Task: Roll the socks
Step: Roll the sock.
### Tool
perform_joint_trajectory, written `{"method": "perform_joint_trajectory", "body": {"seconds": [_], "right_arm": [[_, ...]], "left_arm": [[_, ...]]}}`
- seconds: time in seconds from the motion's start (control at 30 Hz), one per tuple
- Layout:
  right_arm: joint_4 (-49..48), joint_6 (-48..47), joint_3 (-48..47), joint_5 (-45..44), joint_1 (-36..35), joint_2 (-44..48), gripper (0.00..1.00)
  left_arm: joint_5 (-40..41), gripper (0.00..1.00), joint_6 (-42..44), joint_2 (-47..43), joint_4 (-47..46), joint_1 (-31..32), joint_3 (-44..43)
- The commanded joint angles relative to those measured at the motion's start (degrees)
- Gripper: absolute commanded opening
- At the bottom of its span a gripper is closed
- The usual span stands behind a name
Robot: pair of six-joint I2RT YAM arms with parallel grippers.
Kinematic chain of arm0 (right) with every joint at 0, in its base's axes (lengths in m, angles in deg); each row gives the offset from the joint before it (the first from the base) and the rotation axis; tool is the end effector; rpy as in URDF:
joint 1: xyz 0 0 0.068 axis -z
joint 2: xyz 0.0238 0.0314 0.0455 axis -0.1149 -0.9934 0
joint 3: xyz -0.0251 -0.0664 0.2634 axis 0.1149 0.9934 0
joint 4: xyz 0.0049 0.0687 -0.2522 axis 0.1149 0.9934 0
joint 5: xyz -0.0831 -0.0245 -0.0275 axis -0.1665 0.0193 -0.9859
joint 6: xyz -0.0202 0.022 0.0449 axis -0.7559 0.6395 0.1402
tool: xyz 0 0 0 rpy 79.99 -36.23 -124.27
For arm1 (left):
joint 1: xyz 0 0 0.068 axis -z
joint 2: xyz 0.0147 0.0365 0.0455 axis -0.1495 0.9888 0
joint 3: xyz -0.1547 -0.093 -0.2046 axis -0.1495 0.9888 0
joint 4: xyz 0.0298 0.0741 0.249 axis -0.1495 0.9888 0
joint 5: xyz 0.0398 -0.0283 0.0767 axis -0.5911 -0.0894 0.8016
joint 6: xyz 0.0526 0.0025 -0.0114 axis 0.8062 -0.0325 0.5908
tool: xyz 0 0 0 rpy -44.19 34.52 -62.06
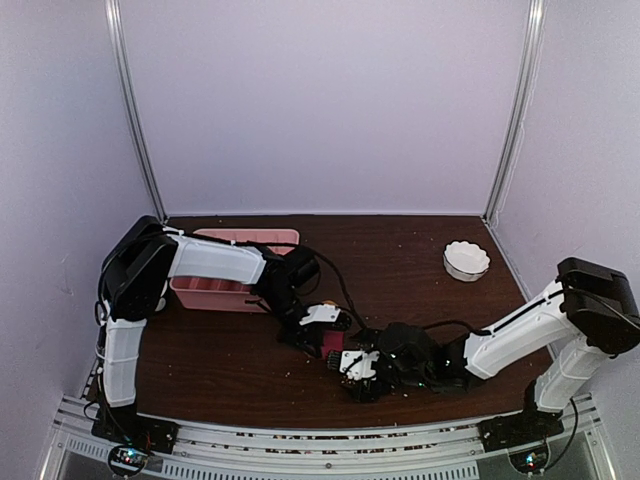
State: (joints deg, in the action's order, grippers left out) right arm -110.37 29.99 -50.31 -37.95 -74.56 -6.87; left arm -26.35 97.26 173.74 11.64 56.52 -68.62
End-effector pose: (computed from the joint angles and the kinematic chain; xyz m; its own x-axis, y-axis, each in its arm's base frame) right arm 0.1132 0.2717 0.1278 0.2387 -0.6852 -0.6881 -0.8941 0.1215 -0.4312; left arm 0.2604 -0.3190 0.1294 0.0160 0.8510 -0.5249 0.9430 -0.1874 -0.2750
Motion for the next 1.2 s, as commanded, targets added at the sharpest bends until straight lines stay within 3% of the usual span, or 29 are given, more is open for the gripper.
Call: {"method": "perform_joint_trajectory", "body": {"seconds": [0.0,0.17,0.23,0.4,0.43,0.57,0.63,0.7,0.77,0.8,0.87,0.93,1.03,1.17], "right_arm": [[-0.9,-3.6,0.8,-6.7,-1.3,-0.7,1.0],[3.6,-1.9,-4.1,-8.2,-1.1,-2.7,0.99],[8.3,0.3,-6.2,-6.9,-0.5,-1.9,0.94],[10.3,4.2,-1.3,-12.4,-0.8,4.4,0.89],[9.0,5.3,0.4,-14.8,-1.0,6.4,0.99],[3.9,16.4,3.7,-19.3,0.3,10.0,0.99],[5.9,20.9,5.4,-11.6,2.6,11.5,1.0],[-2.4,25.5,12.1,-1.8,5.2,15.2,1.0],[-10.3,29.3,16.4,-8.2,5.5,16.1,1.0],[-8.0,27.0,15.8,-7.7,5.3,16.0,1.0],[-1.2,21.2,12.5,-7.7,3.2,15.0,0.87],[1.8,19.4,10.5,-10.0,1.2,14.0,0.85],[0.6,17.7,10.1,-1.8,0.8,12.7,0.8],[1.1,14.1,5.6,1.9,-1.7,7.8,0.66]], "left_arm": [[5.2,0.04,1.9,3.1,6.9,-0.5,3.3],[5.3,0.04,3.2,2.9,7.2,-0.4,3.3],[5.2,0.04,3.1,2.9,7.4,-0.4,3.2],[4.4,0.04,3.6,2.2,7.7,-0.4,3.6],[4.4,0.05,3.7,2.2,7.7,-0.5,3.7],[4.5,0.04,3.8,2.1,7.5,-0.6,3.7],[3.9,0.04,3.5,1.8,7.4,-0.8,3.5],[3.1,0.04,3.0,1.6,7.5,-0.9,3.0],[2.8,0.04,3.0,1.6,7.8,-1.0,2.7],[2.8,0.04,2.9,1.7,7.7,-1.0,2.6],[3.1,0.04,2.9,1.8,7.9,-1.0,2.6],[3.3,0.05,3.0,1.9,8.0,-1.0,2.7],[3.3,0.04,3.0,1.9,8.0,-1.1,2.9],[3.1,0.05,2.9,2.3,8.1,-1.3,2.6]]}}
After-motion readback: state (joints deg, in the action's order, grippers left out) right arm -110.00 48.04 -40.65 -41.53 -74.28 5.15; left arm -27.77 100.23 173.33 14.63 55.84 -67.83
